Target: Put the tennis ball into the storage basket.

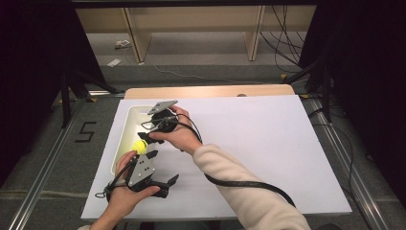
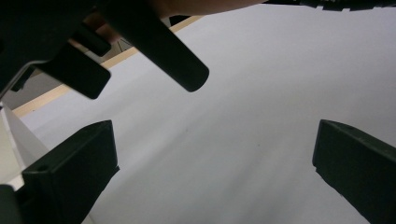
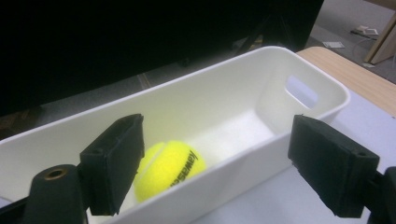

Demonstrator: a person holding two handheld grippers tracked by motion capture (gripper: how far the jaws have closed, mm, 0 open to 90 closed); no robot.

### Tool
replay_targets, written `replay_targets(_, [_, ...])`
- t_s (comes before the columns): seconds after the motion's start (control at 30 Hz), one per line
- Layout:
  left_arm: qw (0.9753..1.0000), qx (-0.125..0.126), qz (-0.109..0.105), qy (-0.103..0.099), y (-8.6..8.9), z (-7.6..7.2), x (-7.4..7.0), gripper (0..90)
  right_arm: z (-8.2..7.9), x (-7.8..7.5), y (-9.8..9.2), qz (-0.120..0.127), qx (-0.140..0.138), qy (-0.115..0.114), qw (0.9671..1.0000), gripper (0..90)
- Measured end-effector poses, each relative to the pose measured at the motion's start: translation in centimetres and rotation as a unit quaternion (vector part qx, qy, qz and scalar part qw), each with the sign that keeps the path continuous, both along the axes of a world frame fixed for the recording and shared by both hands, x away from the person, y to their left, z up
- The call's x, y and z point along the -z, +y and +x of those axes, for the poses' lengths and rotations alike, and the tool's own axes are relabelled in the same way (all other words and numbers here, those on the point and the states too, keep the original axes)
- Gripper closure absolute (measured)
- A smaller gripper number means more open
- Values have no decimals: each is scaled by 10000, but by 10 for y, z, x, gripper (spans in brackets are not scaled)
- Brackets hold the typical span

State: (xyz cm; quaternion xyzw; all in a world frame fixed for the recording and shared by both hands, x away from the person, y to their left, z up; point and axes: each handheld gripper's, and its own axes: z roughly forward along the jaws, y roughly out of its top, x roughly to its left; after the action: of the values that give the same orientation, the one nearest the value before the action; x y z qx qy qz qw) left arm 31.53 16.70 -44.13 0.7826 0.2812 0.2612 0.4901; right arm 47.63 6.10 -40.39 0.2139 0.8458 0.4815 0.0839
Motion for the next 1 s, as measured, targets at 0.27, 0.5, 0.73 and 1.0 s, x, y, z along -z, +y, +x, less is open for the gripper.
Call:
replay_targets(0.27, [10000,3,12,-8,0,0,0,0,-1,-4,-21,25,123,-16,9999,194])
replay_targets(0.5, [10000,1,-12,5,0,0,0,0,0,-8,-44,87,302,-41,9995,194])
replay_targets(0.73, [10000,-10,-26,6,1,0,-1,0,0,-9,-69,103,494,-56,9987,194])
replay_targets(1.0, [10000,-39,-55,5,1,1,-1,0,1,-10,-94,120,658,-90,9977,194])
